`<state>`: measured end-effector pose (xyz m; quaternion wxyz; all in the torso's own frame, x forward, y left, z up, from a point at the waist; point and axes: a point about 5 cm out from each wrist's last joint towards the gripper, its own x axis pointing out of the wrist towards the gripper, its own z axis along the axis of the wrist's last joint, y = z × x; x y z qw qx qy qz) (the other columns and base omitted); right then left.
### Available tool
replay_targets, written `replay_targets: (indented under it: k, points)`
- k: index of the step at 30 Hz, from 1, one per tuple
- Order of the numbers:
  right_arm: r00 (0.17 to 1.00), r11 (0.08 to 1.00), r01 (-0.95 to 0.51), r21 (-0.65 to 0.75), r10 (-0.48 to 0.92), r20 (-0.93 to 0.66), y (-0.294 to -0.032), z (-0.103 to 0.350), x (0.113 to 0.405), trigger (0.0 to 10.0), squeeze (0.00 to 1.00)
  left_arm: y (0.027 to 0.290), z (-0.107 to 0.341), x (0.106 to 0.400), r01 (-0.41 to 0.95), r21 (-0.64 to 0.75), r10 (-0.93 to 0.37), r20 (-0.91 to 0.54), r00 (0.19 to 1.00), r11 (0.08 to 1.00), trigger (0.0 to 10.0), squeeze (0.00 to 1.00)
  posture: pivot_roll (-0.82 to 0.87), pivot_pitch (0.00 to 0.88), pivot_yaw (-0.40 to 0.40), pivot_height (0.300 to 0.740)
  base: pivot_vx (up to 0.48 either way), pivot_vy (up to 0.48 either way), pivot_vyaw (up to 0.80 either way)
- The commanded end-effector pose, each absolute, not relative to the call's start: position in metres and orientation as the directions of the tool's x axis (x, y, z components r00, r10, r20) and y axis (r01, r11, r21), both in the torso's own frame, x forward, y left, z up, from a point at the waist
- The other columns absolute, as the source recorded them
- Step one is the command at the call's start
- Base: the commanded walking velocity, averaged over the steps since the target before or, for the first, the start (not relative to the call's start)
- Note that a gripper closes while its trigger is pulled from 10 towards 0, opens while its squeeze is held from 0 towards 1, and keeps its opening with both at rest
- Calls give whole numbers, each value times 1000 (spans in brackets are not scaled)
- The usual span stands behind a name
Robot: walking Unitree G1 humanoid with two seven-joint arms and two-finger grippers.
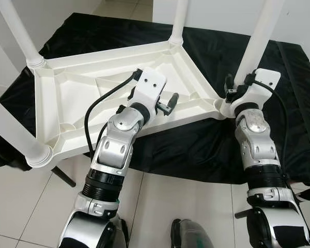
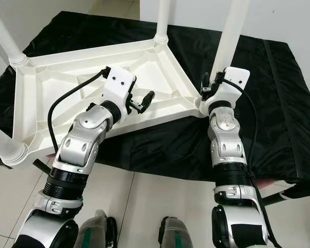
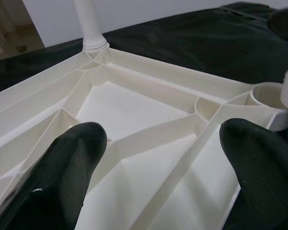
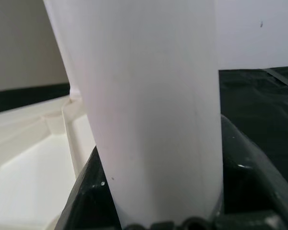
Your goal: Building children table
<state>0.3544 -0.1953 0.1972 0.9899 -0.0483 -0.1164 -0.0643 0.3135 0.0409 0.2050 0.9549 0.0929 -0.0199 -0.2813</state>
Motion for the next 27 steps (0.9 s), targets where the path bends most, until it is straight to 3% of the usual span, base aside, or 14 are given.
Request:
replay_targets:
  k: [1,10,27]
  points:
    - [952,988,147,-51,-127,278,-195,204,356,10000,0,33,204,307,642,185,-647,-39,762,744,10000,0,-34,39,8,740,0,0,0]
    - [940,986,165,-37,-145,310,-195,209,362,10000,0,21,199,297,696,218,-700,-73,711,684,10000,0,-35,43,5,740,0,0,0]
    - [951,984,177,-21,-166,263,-195,184,370,10000,0,18,200,290,721,224,-725,-82,684,655,10000,0,-38,52,8,740,0,0,0]
